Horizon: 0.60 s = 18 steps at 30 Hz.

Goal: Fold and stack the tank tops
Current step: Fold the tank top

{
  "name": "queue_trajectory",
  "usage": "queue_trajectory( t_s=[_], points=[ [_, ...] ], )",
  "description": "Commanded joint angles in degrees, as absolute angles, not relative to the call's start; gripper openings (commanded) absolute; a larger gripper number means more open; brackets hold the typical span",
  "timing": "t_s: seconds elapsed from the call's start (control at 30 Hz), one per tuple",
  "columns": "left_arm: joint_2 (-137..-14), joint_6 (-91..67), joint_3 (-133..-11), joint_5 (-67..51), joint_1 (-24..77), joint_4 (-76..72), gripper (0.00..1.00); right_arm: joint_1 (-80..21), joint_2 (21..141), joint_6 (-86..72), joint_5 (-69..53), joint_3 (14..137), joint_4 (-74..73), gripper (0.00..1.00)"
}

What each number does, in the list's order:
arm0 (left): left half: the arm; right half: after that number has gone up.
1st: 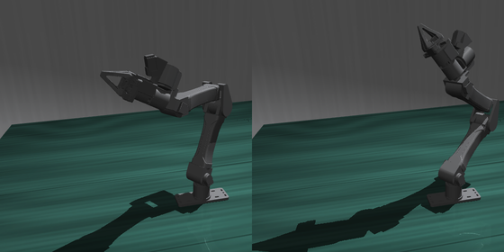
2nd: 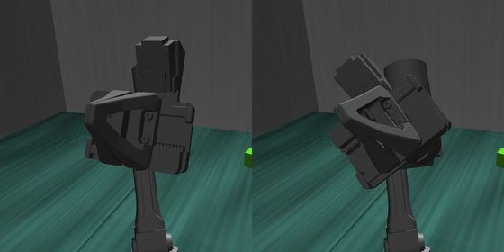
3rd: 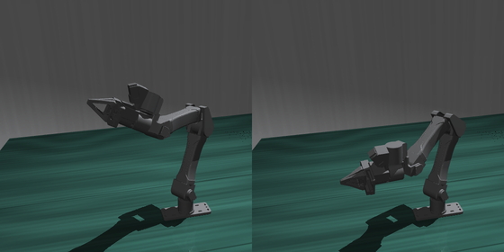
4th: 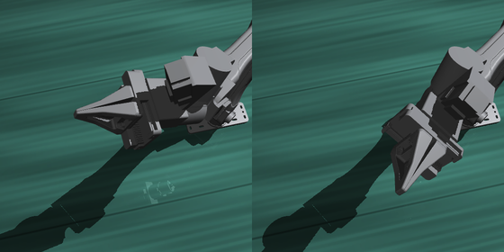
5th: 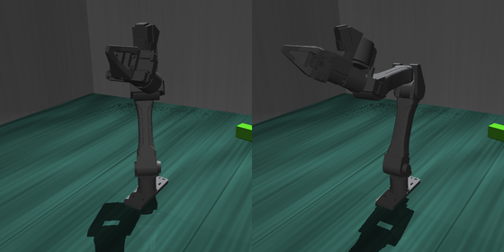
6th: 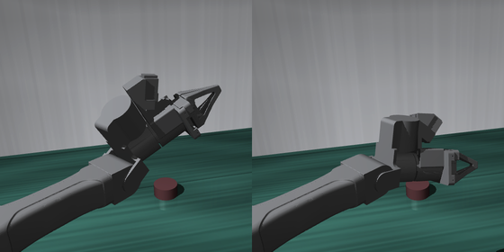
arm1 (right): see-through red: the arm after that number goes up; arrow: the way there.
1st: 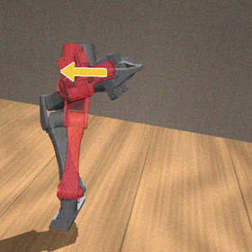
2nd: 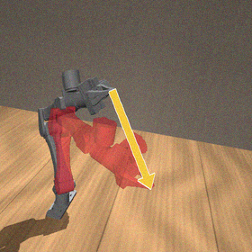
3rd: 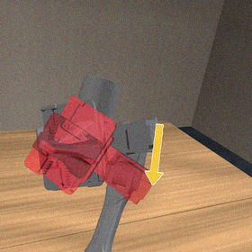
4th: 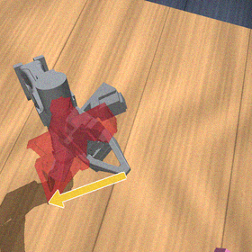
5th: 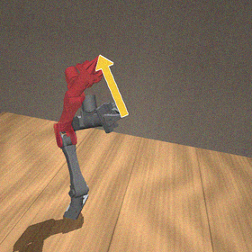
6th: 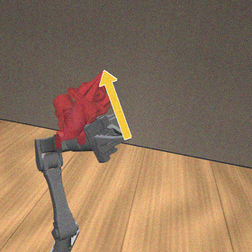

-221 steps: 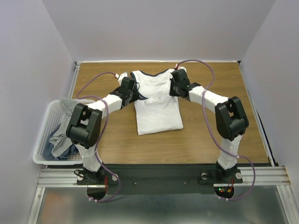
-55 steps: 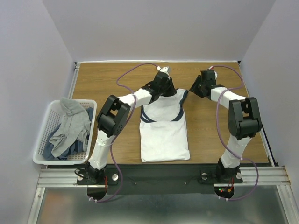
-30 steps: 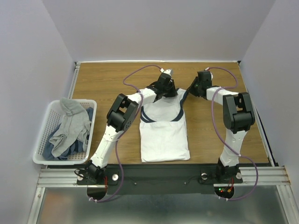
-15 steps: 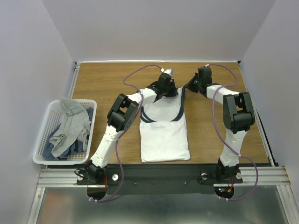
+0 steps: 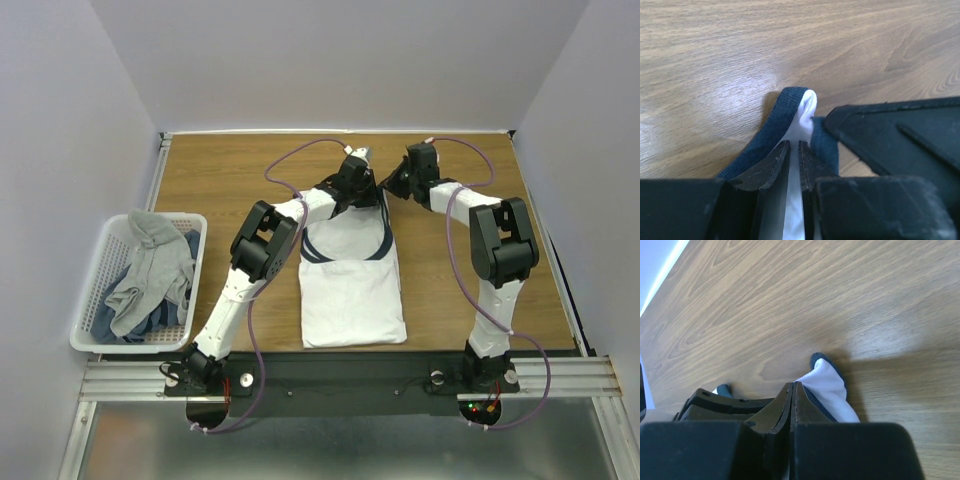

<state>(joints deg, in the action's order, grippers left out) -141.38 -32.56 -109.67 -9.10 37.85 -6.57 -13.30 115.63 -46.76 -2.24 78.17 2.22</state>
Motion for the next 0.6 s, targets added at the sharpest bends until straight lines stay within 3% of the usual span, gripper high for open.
queue_trajectory(
  t_s=[0.0,0.17,0.4,0.57],
  points=[
    [-141.5,-32.0,-112.9,-9.8,37.9,-6.4,0.25,-14.0,115.4,-48.1,-0.4,81.4,5.5,0.0],
    [-140.0,-32.5,-111.0,-9.4,37.9,-8.6,0.25,-14.2,116.5,-49.3,2.5,81.3,5.6,0.0],
    [-136.3,-32.5,-107.6,-8.3,37.6,-12.7,0.38,-14.2,115.7,-49.2,3.6,80.5,5.6,0.0],
    [-133.6,-33.4,-104.5,-8.2,36.7,-15.6,0.4,-14.2,115.6,-49.1,3.4,80.8,5.6,0.0]
  ],
)
